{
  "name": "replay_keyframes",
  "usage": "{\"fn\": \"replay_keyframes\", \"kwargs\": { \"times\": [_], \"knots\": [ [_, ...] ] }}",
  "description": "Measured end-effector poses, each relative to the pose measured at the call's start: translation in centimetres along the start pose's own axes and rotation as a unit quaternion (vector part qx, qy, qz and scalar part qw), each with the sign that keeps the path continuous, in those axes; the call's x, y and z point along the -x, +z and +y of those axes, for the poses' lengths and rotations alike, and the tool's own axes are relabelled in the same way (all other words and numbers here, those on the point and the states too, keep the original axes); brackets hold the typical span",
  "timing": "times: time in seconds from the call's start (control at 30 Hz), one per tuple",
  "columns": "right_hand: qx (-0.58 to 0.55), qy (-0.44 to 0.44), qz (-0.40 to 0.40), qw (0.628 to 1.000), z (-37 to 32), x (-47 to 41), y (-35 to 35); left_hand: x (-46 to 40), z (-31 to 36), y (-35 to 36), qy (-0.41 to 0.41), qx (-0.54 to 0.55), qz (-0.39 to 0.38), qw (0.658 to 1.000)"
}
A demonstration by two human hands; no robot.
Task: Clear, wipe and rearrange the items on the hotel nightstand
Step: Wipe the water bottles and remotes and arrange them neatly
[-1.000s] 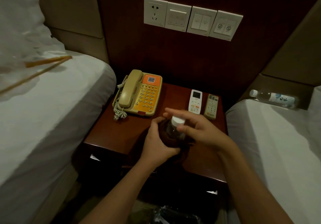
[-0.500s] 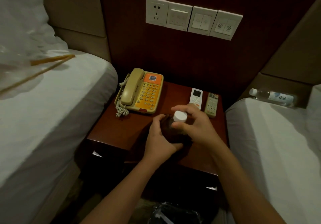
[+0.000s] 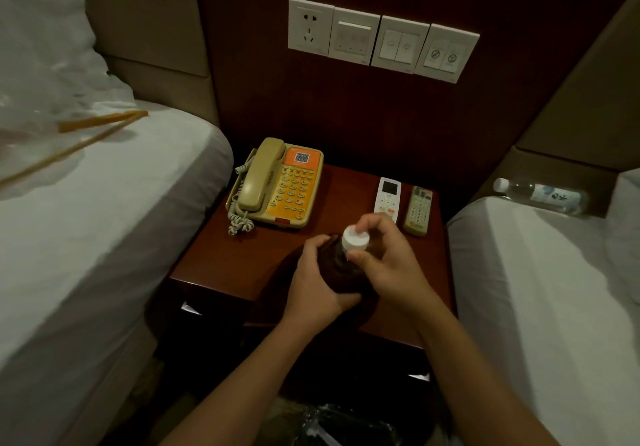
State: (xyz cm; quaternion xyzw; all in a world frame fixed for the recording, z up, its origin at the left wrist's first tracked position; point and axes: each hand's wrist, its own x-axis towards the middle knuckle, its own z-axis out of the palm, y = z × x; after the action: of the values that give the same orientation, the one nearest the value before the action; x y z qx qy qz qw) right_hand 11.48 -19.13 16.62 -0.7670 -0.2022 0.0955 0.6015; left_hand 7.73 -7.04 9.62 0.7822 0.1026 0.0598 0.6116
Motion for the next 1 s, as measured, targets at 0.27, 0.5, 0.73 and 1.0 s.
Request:
{"fn": "replay_keyframes", "kwargs": {
  "times": [0.27,0.5,0.73,1.0],
  "knots": [
    [0.058,-0.004,-0.165,0.985,0.0,-0.8,-2.8,-0.2,0.5,0.5,-0.012,-0.013,0.008,1.0],
    [0.069,0.006,-0.084,0.994,0.0,-1.0,-2.5,-0.5,0.6,1.0,-0.016,-0.029,0.021,0.999],
    [0.134,0.015,0.113,0.984,0.3,-0.8,-0.2,-0.4,0.7,2.3,-0.027,-0.024,0.067,0.997],
    [0.046,0.005,-0.043,0.998,1.2,-2.0,-2.2,-1.0,-0.4,2.5,-0.045,-0.028,0.052,0.997]
  ]
}}
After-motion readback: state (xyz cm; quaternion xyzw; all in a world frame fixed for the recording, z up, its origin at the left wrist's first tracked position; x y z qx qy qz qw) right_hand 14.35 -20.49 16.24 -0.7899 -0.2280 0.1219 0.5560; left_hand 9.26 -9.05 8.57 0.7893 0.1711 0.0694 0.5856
